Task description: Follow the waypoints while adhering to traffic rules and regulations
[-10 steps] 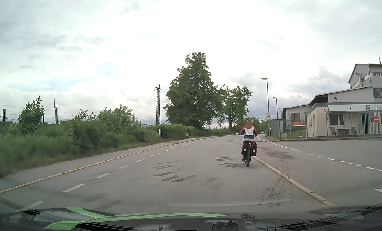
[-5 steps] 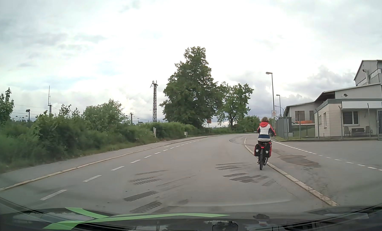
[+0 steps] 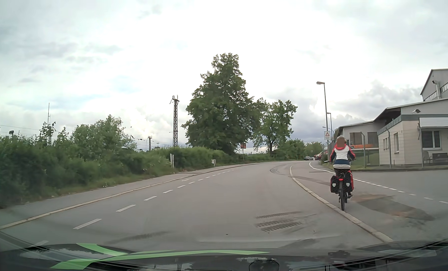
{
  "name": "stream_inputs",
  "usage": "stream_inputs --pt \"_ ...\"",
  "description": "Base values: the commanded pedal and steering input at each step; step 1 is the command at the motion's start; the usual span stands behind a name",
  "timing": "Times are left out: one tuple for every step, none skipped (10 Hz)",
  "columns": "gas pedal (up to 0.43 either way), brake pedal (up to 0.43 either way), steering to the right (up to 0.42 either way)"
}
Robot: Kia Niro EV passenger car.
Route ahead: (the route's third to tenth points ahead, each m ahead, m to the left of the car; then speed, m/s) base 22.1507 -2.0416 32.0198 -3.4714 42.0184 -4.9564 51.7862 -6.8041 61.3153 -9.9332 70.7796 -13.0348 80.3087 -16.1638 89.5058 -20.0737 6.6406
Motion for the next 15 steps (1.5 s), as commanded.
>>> stream_inputs --pt "0.189 0.000 0.011" --pt "0.189 0.000 0.011" --pt "0.189 0.000 0.010" --pt "0.189 0.000 0.010" --pt "0.189 0.000 0.010" --pt "0.189 0.000 0.010" --pt "0.189 0.000 0.012" --pt "0.197 0.000 0.019" --pt "0.209 0.000 0.024" --pt "0.209 0.000 0.028" --pt "0.197 0.000 0.028" --pt "0.189 0.000 0.028" --pt "0.189 0.000 0.028" --pt "0.177 0.000 0.028" --pt "0.169 0.000 0.028"
